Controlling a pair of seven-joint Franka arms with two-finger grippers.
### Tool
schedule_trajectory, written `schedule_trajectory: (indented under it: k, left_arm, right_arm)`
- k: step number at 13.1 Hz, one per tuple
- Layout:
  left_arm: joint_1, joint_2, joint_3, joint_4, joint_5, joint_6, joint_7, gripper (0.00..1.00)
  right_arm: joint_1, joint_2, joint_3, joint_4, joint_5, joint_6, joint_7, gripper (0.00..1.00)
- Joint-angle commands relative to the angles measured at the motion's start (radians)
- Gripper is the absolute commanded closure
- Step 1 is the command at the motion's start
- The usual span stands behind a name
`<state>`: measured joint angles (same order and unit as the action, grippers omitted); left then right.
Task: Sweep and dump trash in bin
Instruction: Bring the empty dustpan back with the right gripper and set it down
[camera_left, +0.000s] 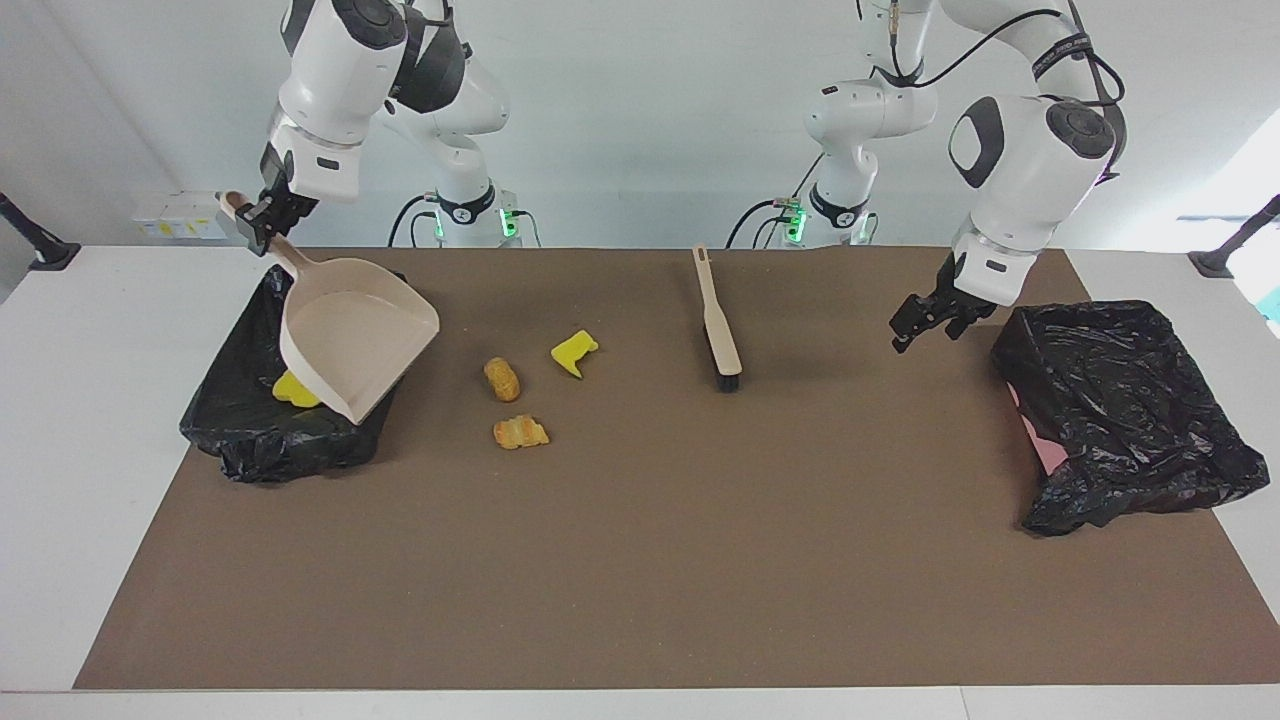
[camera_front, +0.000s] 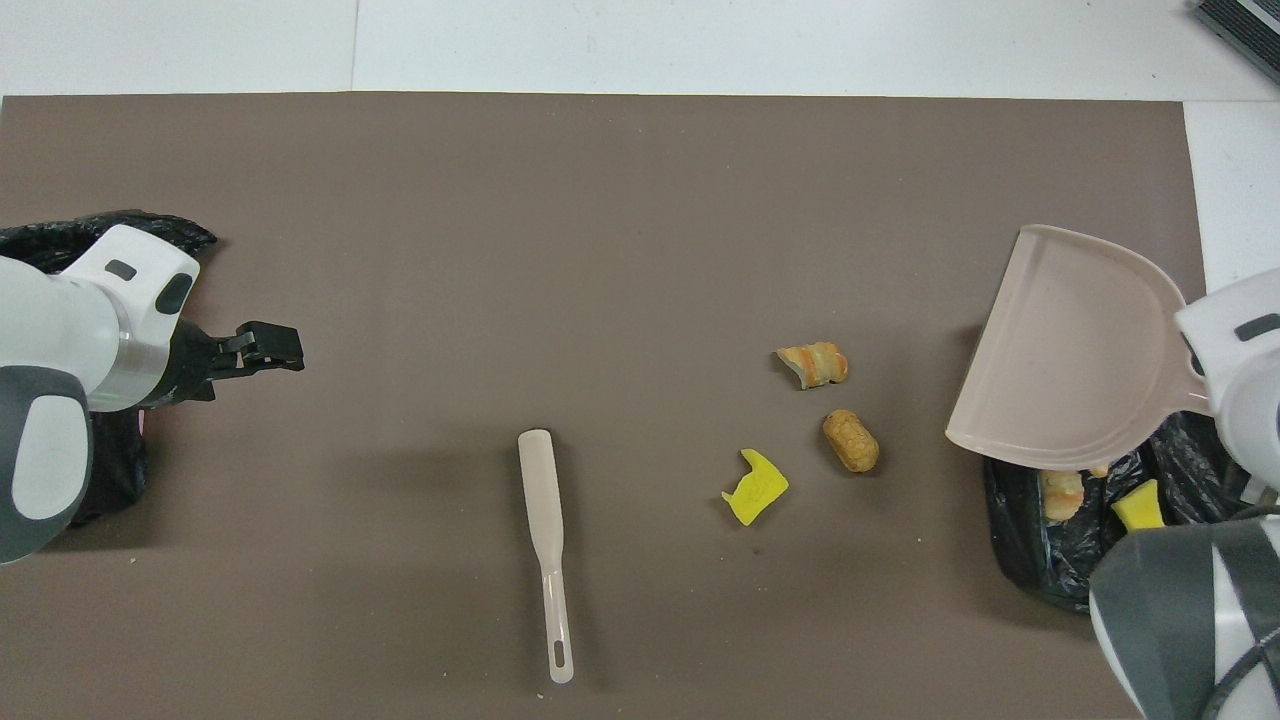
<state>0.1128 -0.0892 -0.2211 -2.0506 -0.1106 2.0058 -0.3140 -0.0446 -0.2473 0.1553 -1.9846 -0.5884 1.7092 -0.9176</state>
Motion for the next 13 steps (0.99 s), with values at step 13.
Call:
schedule_trajectory:
  k: [13]
  left_arm:
    - [0.01,0.008,-0.004,0.018,0.011,-0.022,0.004,0.0]
  right_arm:
    - [0.336,0.802,0.128,0.844,0.277,-0.203,1.172,1.0]
